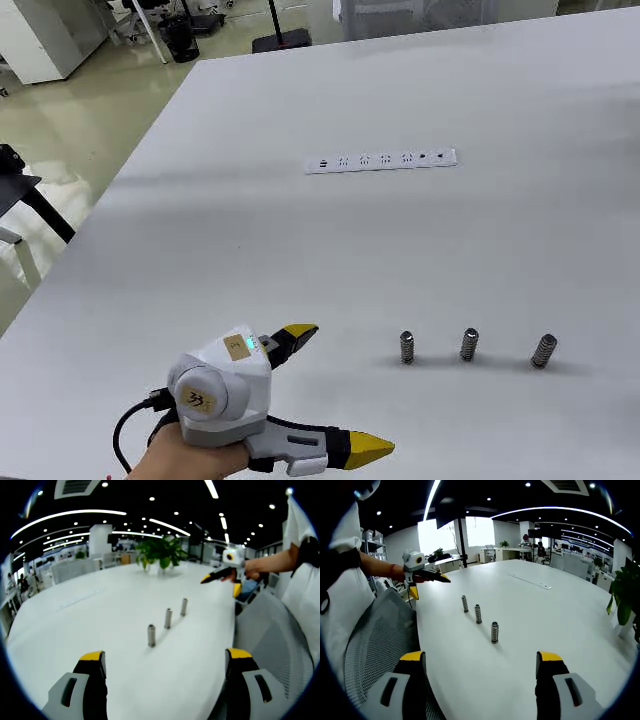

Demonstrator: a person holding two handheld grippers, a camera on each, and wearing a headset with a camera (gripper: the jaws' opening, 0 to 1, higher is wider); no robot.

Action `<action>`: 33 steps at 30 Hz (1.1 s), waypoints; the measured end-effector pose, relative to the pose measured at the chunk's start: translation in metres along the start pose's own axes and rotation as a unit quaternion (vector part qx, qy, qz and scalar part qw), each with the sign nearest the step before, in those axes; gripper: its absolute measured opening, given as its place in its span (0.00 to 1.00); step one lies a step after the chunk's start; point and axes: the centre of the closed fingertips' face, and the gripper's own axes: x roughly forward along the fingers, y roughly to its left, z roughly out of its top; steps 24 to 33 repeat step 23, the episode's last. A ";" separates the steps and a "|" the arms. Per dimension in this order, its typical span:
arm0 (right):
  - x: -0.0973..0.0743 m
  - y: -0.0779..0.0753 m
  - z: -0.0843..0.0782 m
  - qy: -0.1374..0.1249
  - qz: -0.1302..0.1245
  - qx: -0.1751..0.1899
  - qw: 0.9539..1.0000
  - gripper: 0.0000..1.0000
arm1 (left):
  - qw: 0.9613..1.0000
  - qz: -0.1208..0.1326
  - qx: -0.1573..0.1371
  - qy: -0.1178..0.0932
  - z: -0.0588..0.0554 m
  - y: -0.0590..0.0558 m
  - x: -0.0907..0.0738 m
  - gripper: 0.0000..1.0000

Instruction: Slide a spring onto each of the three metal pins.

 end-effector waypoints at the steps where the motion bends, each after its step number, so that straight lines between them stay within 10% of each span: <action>1: 0.000 0.000 0.000 0.000 0.000 0.000 1.000 0.92 | 1.000 0.000 0.000 0.000 0.000 0.000 0.000 1.00; 33: -0.002 0.002 -0.002 -0.002 0.001 0.004 1.000 0.91 | 1.000 -0.008 -0.002 0.000 -0.001 -0.006 0.003 1.00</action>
